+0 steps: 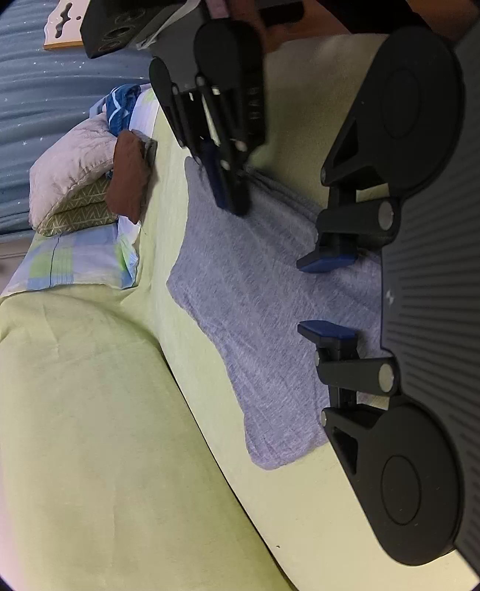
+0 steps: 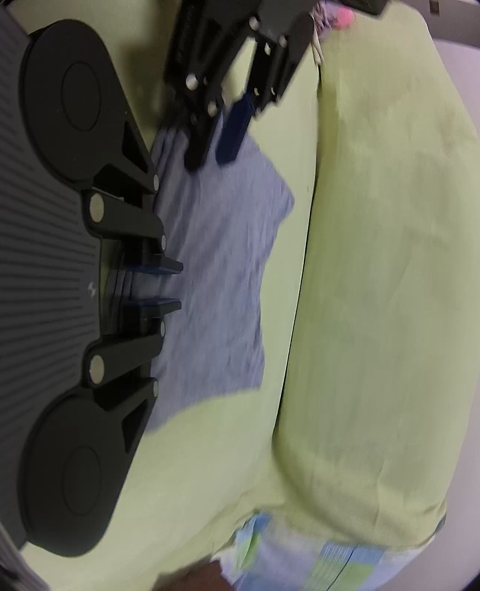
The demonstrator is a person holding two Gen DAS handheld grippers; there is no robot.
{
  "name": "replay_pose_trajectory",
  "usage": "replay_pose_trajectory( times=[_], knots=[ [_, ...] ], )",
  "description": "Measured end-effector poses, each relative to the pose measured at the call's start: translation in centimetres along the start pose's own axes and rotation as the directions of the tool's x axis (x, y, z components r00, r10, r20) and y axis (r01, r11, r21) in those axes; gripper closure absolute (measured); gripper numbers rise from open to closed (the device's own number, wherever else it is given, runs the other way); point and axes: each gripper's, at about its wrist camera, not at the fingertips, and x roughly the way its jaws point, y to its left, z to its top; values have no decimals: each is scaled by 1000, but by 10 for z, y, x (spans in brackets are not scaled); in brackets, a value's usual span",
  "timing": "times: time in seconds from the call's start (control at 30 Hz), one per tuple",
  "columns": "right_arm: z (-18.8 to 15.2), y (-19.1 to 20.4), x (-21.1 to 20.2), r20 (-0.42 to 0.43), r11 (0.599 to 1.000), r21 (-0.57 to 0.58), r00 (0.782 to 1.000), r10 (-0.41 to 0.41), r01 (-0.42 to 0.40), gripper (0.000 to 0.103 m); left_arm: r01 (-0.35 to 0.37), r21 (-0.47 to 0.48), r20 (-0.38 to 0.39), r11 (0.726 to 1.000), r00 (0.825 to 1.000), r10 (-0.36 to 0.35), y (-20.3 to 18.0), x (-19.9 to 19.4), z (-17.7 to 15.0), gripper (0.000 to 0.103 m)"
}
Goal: Fold clothes
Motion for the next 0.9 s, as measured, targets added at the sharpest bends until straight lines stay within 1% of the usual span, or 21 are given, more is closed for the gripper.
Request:
replay_pose_trajectory(
  times=[0.03, 0.07, 0.13, 0.2, 0.23, 0.3, 0.37, 0.43, 0.5, 0.57, 0.67, 0.7, 0.77, 0.8, 0.87, 0.9],
  knots=[
    [-4, -11, 0, -8, 999, 21, 999, -36, 36, 96, 3, -5, -2, 1000, 1000, -4, 2, -1, -1, 67],
    [-6, -17, 0, -8, 998, 37, 999, -51, 52, 103, 6, -10, -2, 1000, 1000, -6, 3, -2, -2, 67],
    [-7, -26, -2, -4, 996, 64, 998, -70, 70, 103, 3, -7, 0, 1000, 1000, -3, 3, -4, -3, 67],
    [-5, -29, -5, 11, 989, 73, 992, -127, 126, 103, -2, 3, 5, 1000, 1000, 2, 3, -5, -4, 67],
    [-4, -30, -6, 15, 987, 78, 990, -139, 138, 103, 0, -2, 8, 1000, 1000, 1, 4, -8, -4, 67],
    [2, -32, -10, 38, 985, 104, 990, -139, 134, 100, -2, -5, 16, 1000, 1000, 2, 9, -18, -7, 67],
    [4, -30, -19, 68, 989, 98, 991, -115, 108, 100, -20, 43, 19, 999, 1000, 19, 11, -36, -10, 66],
    [7, -21, -26, 96, 995, 70, 993, -75, 68, 97, -35, 101, 15, 994, 999, 34, 8, -52, -13, 66],
    [5, -11, -27, 98, 999, 45, 995, -19, 14, 96, -56, 151, 9, 987, 998, 55, 2, -65, -17, 66],
    [6, -3, -25, 96, 1000, 15, 995, 19, -21, 96, -69, 182, -1, 981, 998, 70, -9, -71, -19, 66],
    [9, 11, -24, 95, 997, -33, 993, 72, -69, 96, -106, 280, -33, 954, 992, 120, -30, -64, -22, 66],
    [11, 14, -23, 96, 996, -37, 992, 87, -84, 96, -111, 299, -39, 948, 991, 128, -34, -62, -22, 66],
    [15, 19, -23, 99, 994, -41, 989, 107, -103, 91, -122, 368, -57, 922, 986, 154, -45, -54, -24, 66],
    [17, 23, -23, 96, 992, -48, 988, 119, -115, 89, -127, 384, -58, 915, 985, 161, -47, -52, -25, 68],
    [20, 31, -23, 88, 990, -65, 987, 134, -129, 87, -115, 370, -76, 922, 985, 154, -47, -51, -23, 76],
    [21, 34, -23, 81, 989, -82, 988, 133, -127, 87, -118, 362, -80, 925, 984, 157, -46, -52, -23, 85]
  ],
)
